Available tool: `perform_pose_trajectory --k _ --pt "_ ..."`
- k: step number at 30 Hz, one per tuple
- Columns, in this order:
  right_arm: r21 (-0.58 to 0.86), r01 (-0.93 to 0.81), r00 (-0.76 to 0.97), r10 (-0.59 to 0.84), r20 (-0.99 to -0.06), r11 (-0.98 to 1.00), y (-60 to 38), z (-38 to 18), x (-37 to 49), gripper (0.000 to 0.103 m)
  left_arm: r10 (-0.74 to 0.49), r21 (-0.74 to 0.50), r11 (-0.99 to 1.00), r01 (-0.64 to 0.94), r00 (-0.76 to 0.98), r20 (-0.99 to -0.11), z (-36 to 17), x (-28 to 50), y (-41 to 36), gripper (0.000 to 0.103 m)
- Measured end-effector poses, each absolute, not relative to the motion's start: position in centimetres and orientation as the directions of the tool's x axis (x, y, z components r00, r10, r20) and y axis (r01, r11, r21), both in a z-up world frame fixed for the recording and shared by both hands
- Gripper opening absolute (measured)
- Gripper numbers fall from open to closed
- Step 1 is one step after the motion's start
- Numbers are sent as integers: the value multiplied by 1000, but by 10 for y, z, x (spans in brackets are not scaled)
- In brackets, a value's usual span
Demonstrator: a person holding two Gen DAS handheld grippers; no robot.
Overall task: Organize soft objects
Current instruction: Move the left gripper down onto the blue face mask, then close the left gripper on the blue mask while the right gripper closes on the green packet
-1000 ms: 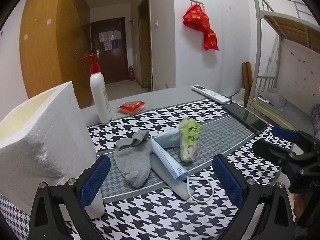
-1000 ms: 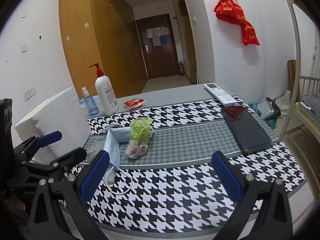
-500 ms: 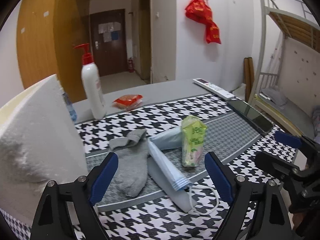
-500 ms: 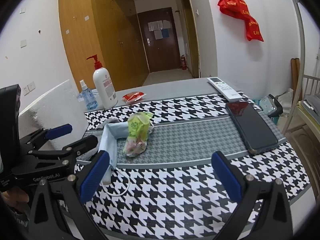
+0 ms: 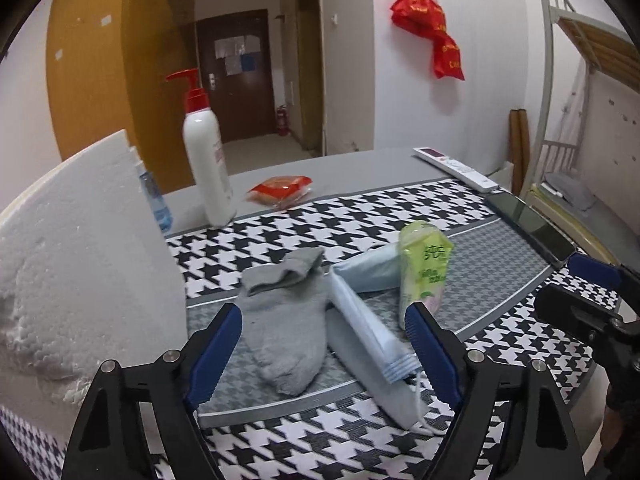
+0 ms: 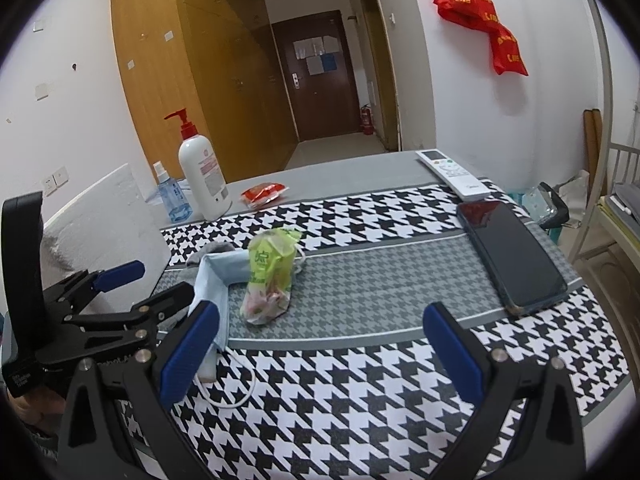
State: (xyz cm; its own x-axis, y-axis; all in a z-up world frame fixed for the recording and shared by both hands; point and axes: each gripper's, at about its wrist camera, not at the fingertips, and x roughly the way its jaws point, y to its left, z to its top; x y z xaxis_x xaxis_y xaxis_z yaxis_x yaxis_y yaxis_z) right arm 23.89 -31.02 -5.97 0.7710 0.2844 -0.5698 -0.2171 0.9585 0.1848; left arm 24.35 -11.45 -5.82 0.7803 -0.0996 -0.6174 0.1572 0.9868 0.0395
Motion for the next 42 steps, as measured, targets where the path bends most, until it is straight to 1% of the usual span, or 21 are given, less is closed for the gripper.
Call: perform_pose_trajectory --k 3,5,6,8,9,10,14,15,17,19,23,24,26,28,34,35,36,38,42 --pt "187 -227 765 294 -574 956 -307 -61 242 103 -91 41 988 147 780 -619 -58 241 -112 85" --pt "187 -234 756 300 -582 954 -304 -63 245 103 -106 43 985 170 774 -625 -58 240 -116 82" --pt "188 -238 752 304 -585 953 -303 -63 246 103 -114 43 983 179 772 -626 -57 241 -118 79" --pt "186 -245 749 307 -587 952 -301 -63 247 103 -131 31 981 194 765 -631 -56 242 -121 78" --pt "181 -248 750 307 -585 952 -301 -62 246 103 -136 24 980 196 758 -638 -58 245 -122 75" --pt "175 -251 753 306 -583 952 -300 -61 246 103 -137 19 980 197 749 -648 -59 247 -123 70" --pt "157 -243 762 288 -580 957 -303 -59 244 103 -161 -9 978 209 722 -673 -62 259 -124 61" --pt "159 -238 763 286 -581 958 -304 -59 245 103 -170 -18 977 214 716 -677 -63 261 -124 57" --pt "166 -228 760 282 -586 959 -307 -60 246 103 -174 -22 976 217 711 -681 -64 265 -126 56" --pt "168 -220 757 277 -592 961 -308 -62 248 103 -186 -33 974 225 702 -687 -65 269 -127 50" --pt "166 -217 752 273 -601 962 -308 -64 249 103 -204 -60 972 228 682 -703 -71 273 -127 45" --pt "163 -219 751 273 -601 962 -307 -63 249 103 -204 -61 971 230 677 -707 -73 274 -127 42" --pt "153 -220 752 268 -603 963 -307 -63 249 103 -210 -68 970 233 667 -715 -74 278 -127 39" --pt "149 -217 750 262 -607 965 -306 -63 251 103 -208 -65 970 234 662 -720 -75 281 -127 28" --pt "123 -227 736 253 -627 966 -298 -65 257 103 -211 -46 963 267 629 -748 -78 287 -130 26" --pt "124 -228 736 255 -628 966 -296 -65 258 103 -217 -51 961 271 629 -746 -77 288 -128 23" --pt "127 -230 734 258 -629 965 -295 -66 260 103 -224 -55 960 276 630 -743 -77 288 -127 12" --pt "128 -233 728 260 -634 964 -292 -67 262 103 -247 -68 953 296 626 -739 -79 288 -126 7" --pt "117 -259 697 270 -664 959 -283 -72 271 103 -280 -80 942 326 631 -724 -79 284 -123 6"
